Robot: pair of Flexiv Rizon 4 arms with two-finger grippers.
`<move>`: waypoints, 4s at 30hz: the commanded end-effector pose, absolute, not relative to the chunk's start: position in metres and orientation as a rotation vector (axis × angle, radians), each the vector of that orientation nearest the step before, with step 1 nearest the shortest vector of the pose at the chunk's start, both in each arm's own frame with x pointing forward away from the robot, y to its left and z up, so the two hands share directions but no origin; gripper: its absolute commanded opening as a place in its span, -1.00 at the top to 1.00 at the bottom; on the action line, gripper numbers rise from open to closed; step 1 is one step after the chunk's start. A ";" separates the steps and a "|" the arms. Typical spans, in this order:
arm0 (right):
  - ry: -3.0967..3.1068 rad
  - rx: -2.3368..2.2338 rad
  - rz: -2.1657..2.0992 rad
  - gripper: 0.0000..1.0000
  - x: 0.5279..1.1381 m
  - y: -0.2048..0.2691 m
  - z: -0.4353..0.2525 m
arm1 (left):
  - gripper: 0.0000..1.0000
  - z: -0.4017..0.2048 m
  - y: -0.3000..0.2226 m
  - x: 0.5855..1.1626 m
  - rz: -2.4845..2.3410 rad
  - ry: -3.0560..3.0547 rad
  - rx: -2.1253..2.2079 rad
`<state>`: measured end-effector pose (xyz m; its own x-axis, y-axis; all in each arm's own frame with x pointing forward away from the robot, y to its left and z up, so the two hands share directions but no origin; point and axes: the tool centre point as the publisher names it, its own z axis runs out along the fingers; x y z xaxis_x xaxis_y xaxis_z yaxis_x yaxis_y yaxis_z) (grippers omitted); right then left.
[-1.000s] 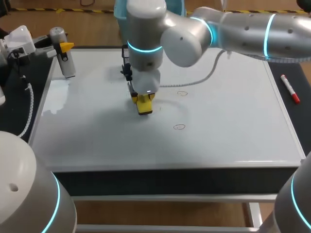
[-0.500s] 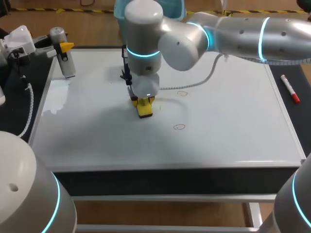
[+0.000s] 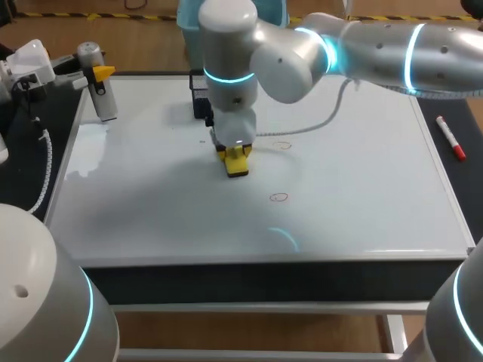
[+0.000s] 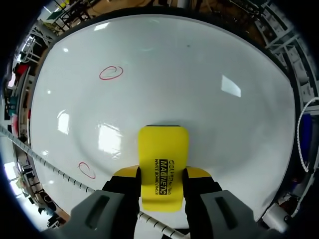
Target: Pick up the inspection probe, press it on each red-marked spot on the whiteboard one by one, put down the probe, pick up the eraser, and wipe off all the red marks.
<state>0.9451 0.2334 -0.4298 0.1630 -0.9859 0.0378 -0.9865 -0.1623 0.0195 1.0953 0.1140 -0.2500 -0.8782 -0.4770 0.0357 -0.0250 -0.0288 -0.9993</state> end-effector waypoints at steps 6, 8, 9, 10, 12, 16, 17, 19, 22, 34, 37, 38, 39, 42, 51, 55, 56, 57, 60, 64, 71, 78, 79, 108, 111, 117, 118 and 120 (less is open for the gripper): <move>-2.047 2.358 0.033 1.00 0.957 0.194 -0.424 | 1.00 -0.250 0.113 1.096 -1.977 1.928 -0.526; -2.062 2.362 0.029 1.00 0.962 0.184 -0.415 | 1.00 -0.250 0.113 1.096 -1.977 1.928 -0.526; -2.053 2.364 0.024 1.00 0.964 0.180 -0.410 | 1.00 -0.250 0.113 1.096 -1.977 1.928 -0.526; -2.046 2.368 0.026 1.00 0.966 0.176 -0.403 | 1.00 -0.250 0.113 1.096 -1.977 1.928 -0.526; -2.027 2.385 0.006 1.00 0.973 0.165 -0.390 | 1.00 -0.250 0.113 1.096 -1.977 1.928 -0.526; -2.025 2.400 0.006 1.00 0.988 0.144 -0.371 | 1.00 -0.250 0.113 1.096 -1.977 1.928 -0.526; -2.033 2.400 0.010 1.00 0.992 0.138 -0.368 | 1.00 -0.250 0.113 1.096 -1.977 1.928 -0.526; -2.051 2.387 0.021 1.00 0.999 0.125 -0.365 | 1.00 -0.250 0.113 1.096 -1.977 1.928 -0.526; -2.084 2.356 0.038 1.00 1.011 0.104 -0.361 | 1.00 -0.250 0.113 1.096 -1.977 1.928 -0.526; -2.239 2.228 0.089 1.00 1.052 0.014 -0.354 | 1.00 -0.250 0.113 1.096 -1.977 1.928 -0.526; -2.266 2.206 0.102 1.00 1.060 -0.010 -0.352 | 1.00 -0.250 0.113 1.096 -1.977 1.928 -0.526; -2.264 2.213 0.106 1.00 1.062 -0.015 -0.352 | 1.00 -0.250 0.113 1.096 -1.977 1.928 -0.526; -2.263 2.204 0.109 1.00 1.064 -0.023 -0.353 | 1.00 -0.250 0.113 1.096 -1.977 1.928 -0.526; -2.275 2.181 0.123 1.00 1.070 -0.041 -0.355 | 1.00 -0.250 0.113 1.096 -1.977 1.928 -0.526; -2.281 2.143 0.099 1.00 1.081 -0.086 -0.365 | 1.00 -0.250 0.113 1.096 -1.977 1.928 -0.526; -2.284 2.130 0.084 1.00 1.086 -0.104 -0.368 | 1.00 -0.250 0.113 1.096 -1.977 1.928 -0.526; -2.285 2.127 0.076 1.00 1.087 -0.107 -0.369 | 1.00 -0.250 0.113 1.096 -1.977 1.928 -0.526; -2.283 2.124 0.070 1.00 1.088 -0.111 -0.370 | 1.00 -0.250 0.113 1.096 -1.977 1.928 -0.526; -2.280 2.116 0.054 1.00 1.094 -0.121 -0.372 | 1.00 -0.250 0.113 1.096 -1.977 1.928 -0.526; -2.275 2.105 0.014 1.00 1.098 -0.131 -0.374 | 1.00 -0.250 0.113 1.096 -1.977 1.928 -0.526; -2.305 2.075 0.008 1.00 1.102 -0.140 -0.372 | 1.00 -0.250 0.113 1.096 -1.977 1.928 -0.526; -2.305 2.075 0.008 1.00 1.102 -0.140 -0.372 | 1.00 -0.250 0.113 1.096 -1.977 1.928 -0.526; -2.305 2.075 0.008 1.00 1.102 -0.140 -0.372 | 1.00 -0.250 0.113 1.096 -1.977 1.928 -0.526; -2.305 2.075 0.008 1.00 1.102 -0.140 -0.372 | 1.00 -0.245 0.028 1.022 -2.041 1.994 -0.436; -2.305 2.075 0.008 1.00 1.102 -0.140 -0.372 | 1.00 -0.245 0.005 1.011 -2.080 2.017 -0.396; -2.305 2.075 0.008 1.00 1.102 -0.140 -0.372 | 1.00 -0.240 -0.054 0.996 -2.146 2.070 -0.274; -2.305 2.075 0.008 1.00 1.102 -0.140 -0.372 | 1.00 -0.239 -0.065 0.994 -2.153 2.082 -0.251; -2.305 2.075 0.008 1.00 1.102 -0.140 -0.372 | 1.00 -0.237 -0.083 0.991 -2.171 2.085 -0.221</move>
